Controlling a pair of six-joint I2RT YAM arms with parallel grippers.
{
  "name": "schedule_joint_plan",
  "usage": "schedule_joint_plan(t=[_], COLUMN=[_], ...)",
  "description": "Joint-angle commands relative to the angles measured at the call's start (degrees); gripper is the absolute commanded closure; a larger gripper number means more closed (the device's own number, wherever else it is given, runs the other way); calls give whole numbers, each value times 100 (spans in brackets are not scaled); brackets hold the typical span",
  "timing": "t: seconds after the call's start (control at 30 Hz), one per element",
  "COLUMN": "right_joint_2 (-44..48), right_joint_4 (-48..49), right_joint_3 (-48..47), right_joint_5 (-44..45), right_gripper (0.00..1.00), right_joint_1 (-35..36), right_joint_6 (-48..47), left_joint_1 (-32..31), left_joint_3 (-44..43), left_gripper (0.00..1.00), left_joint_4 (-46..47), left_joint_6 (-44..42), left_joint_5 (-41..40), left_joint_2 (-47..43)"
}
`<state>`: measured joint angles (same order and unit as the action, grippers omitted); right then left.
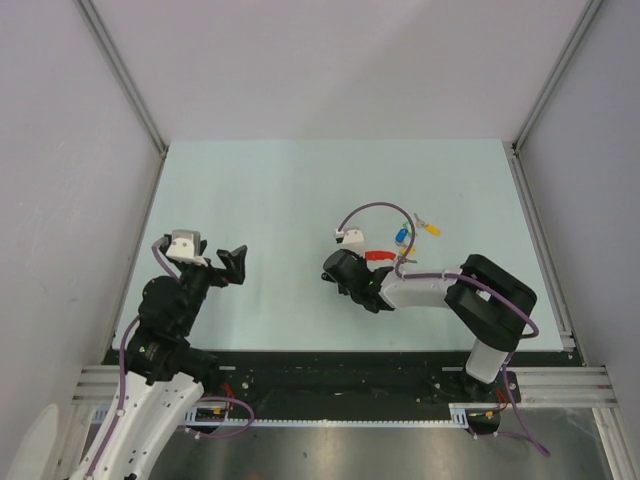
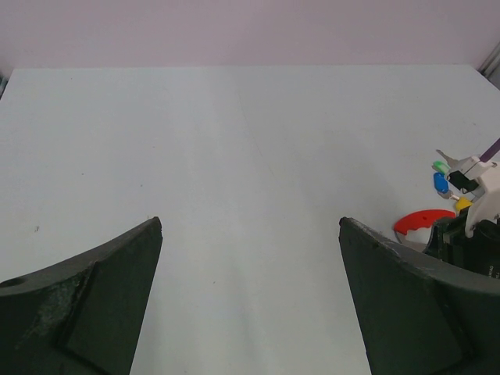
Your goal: Put the keys on the keyring
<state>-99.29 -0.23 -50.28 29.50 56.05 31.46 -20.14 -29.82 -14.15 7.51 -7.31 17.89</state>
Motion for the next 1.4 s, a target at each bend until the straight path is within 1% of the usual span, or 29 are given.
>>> schedule_joint_plan(t=[0.0,0.07,0.13,0.17,0.27,0.33,0.5,0.53,0.63,0.67,0.77,0.93,1.03,1.07,1.2,1.27,1.37], right_joint_2=[-170,-257,-293,-284,-188,-100,408,488,752,796,893,1331,1561,1727,2018,2141,2308], right_joint_4=[-39,-39,-126,-179,-223,-249,-477,-530,-846,-1047,-1225,-1006,-961,-961,-961,-944,-856], right_joint_3=[-193,-245,-307,-315,-324,-316,-351,-351,-342,-307,-167,264,308,317,326,352,352], right_joint_5=[74,-40,-84,-145,-391,-689,-1349,-1802,-2333,-2308,-2071,-2606,-2835,-2870,-2923,-3072,-3160], right_gripper=[71,72,76,83,96,100,100,100,100,100,100,100,100,100,100,100,100], right_joint_1=[29,46,81,99,178,266,529,547,565,556,442,161,47,29,-182,-209,-209], right_joint_6=[-52,-88,-175,-202,-412,-693,-1317,-1605,-2072,-2144,-2249,-2188,-2355,-2399,-2697,-2864,-3129], left_joint_1=[-25,-25,-34,-34,-34,-25,-25,-34,-34,-34,-25,-25,-25,-25,-34,-25,-25], left_joint_3=[-217,-208,-217,-208,-217,-226,-226,-226,-226,-217,-217,-208,-190,-164,-155,-155,-103], left_gripper=[0,0,0,0,0,0,0,0,0,0,0,0,0,0,0,0,0], left_joint_4=[97,97,88,97,88,79,79,79,88,88,88,123,228,246,352,369,492], left_joint_6=[-65,-65,-74,-65,-74,-83,-83,-83,-83,-83,-92,-118,-188,-223,-294,-372,-495], left_joint_5=[-7,-7,-7,-7,-7,-7,19,45,72,81,90,221,598,843,1257,1424,1934], left_joint_2=[39,48,74,74,101,118,171,171,215,224,241,294,338,355,434,470,487])
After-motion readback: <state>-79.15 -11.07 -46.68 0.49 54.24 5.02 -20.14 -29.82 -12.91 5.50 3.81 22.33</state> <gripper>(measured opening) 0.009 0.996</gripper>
